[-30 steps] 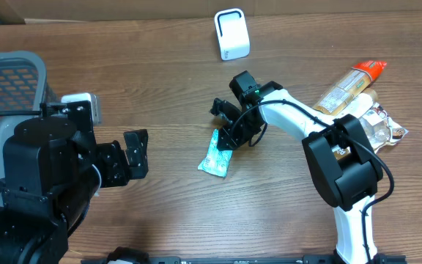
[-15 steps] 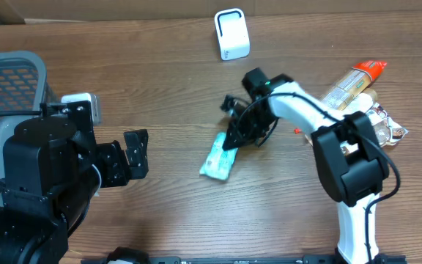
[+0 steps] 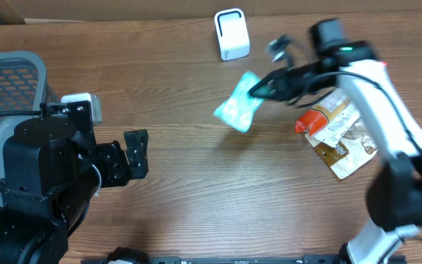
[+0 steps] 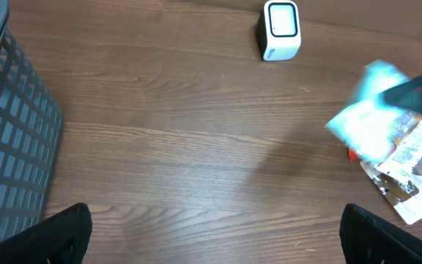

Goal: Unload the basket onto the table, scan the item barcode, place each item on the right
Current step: 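Lift the green packet up toward the white scanner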

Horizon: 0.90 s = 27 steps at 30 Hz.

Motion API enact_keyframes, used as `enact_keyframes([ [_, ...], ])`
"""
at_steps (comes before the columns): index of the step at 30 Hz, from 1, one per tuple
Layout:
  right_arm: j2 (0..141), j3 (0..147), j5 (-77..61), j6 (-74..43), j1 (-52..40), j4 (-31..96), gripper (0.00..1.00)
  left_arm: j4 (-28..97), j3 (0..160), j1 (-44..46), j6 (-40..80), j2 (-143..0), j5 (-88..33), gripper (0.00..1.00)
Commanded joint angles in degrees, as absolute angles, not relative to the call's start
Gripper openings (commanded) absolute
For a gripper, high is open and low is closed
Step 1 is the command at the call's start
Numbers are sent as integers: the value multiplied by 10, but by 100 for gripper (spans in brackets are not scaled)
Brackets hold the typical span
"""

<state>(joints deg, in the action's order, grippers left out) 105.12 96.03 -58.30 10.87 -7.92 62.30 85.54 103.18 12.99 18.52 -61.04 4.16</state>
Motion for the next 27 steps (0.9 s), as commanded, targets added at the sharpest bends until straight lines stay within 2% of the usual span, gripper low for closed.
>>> enact_keyframes([
  [1, 962, 984, -486, -3, -46, 611, 4, 853, 1039, 127, 193, -611, 49, 100],
  [6, 897, 984, -337, -212, -33, 591, 4, 853, 1039, 127, 193, -611, 49, 100],
  [13, 895, 950, -333, -314, -88, 520, 4, 853, 1039, 127, 193, -611, 49, 100],
  [17, 895, 913, -348, -320, -114, 427, 4, 853, 1039, 127, 193, -611, 49, 99],
  [20, 895, 899, -403, -272, -123, 346, 4, 853, 1039, 127, 193, -611, 49, 99],
  [27, 895, 899, -464, -217, -123, 296, 4, 853, 1039, 127, 193, -611, 49, 100],
])
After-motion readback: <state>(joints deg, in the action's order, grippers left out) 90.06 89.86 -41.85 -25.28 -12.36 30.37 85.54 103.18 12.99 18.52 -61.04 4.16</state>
